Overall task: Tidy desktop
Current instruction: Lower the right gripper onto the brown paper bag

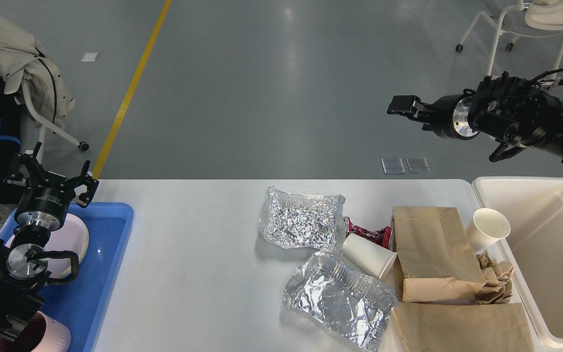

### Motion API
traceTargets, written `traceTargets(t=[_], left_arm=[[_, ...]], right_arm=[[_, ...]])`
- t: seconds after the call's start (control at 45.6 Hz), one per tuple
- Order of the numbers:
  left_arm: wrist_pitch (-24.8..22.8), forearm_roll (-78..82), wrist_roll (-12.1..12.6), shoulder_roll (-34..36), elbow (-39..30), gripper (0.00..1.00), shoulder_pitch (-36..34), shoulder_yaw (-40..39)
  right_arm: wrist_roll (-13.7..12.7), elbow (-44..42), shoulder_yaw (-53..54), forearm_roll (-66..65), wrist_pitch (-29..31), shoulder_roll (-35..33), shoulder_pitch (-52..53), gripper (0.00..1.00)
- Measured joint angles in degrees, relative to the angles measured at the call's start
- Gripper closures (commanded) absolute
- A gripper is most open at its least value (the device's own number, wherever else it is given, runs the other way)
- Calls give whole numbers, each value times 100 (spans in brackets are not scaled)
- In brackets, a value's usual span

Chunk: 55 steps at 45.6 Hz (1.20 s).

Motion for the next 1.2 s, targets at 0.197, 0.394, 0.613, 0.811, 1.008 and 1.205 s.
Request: traceTargets(t=[0.197, 0.394, 0.613, 0.811, 1.008, 1.205], left_arm=[[0, 1, 0, 0, 0, 2, 1, -4], [0, 0, -7, 1, 0, 2, 10, -17], [-1, 0, -7, 1, 0, 2, 10, -17], [-2, -8, -8, 1, 0, 2, 10, -18], [-2, -7, -8, 1, 0, 2, 10, -19], [-3, -7, -8, 1, 0, 2, 10, -26]], right_arm=[[-155, 1245, -1191, -2, 672, 313, 1063, 0], [-82, 2339, -1505, -41, 1752, 688, 2262, 0], [-150, 4226, -1506, -70, 1929, 1226, 3694, 0], [-334, 5235, -1521, -64, 2034, 1398, 4394, 0], [-354, 5609, -1555, 323, 1816, 1358, 4400, 0], [-392, 5711, -1750, 1377, 1696, 1302, 3840, 0]])
